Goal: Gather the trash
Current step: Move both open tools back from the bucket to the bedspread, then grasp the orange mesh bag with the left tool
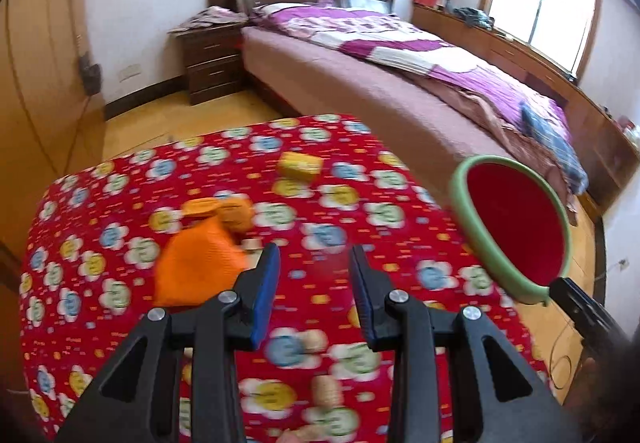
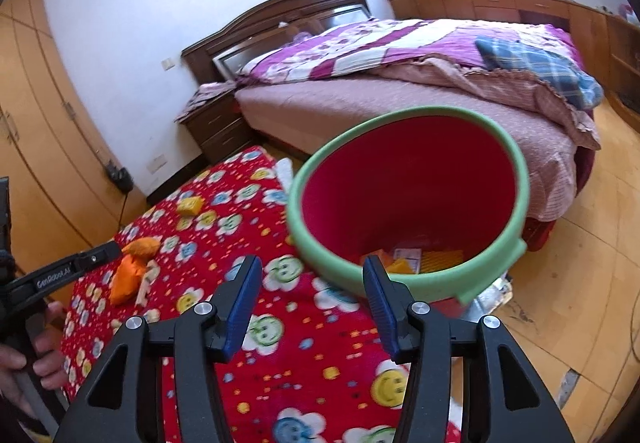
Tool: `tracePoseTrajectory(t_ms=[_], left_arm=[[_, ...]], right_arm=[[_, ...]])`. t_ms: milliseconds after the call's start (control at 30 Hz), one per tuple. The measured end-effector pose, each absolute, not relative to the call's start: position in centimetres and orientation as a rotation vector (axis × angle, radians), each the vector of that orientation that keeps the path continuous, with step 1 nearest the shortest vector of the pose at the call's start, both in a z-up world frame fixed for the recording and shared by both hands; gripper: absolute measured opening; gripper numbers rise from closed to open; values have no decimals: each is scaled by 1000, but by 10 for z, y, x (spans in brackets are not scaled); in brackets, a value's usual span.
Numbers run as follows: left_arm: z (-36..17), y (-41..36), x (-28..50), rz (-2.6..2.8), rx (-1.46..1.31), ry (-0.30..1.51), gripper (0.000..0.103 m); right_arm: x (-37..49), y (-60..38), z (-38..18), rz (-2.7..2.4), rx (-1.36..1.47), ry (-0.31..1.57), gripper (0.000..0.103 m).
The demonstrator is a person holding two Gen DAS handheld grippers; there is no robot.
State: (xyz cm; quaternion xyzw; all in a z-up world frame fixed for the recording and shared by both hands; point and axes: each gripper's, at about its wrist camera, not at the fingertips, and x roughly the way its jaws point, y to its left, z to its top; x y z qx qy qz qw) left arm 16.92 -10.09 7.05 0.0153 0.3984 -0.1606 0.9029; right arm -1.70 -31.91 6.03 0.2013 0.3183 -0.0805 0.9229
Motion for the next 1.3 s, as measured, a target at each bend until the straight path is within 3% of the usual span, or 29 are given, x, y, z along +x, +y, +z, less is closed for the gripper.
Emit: tracePoseTrajectory(t_ms=[367, 433, 967, 1067, 1233, 1300], left_arm=[[39, -55, 206, -208, 52, 873, 61], [32, -53, 212, -197, 56, 876, 73], [-10, -34, 237, -151, -33, 966, 73], [-9, -36, 234, -154, -19, 956, 63], [-7, -36, 229, -199, -40, 958, 32], [-4, -34, 227, -207, -53, 959, 26]], right_arm=[[-8, -302, 53, -146, 387, 699, 54], [-7, -299, 52, -150, 383, 706, 54], [13, -282, 37, -134, 361, 769, 54], [15, -278, 35, -126, 355, 774, 54], [17, -270, 37, -114, 343, 773, 54], [18, -266, 39, -107, 336, 771, 54]])
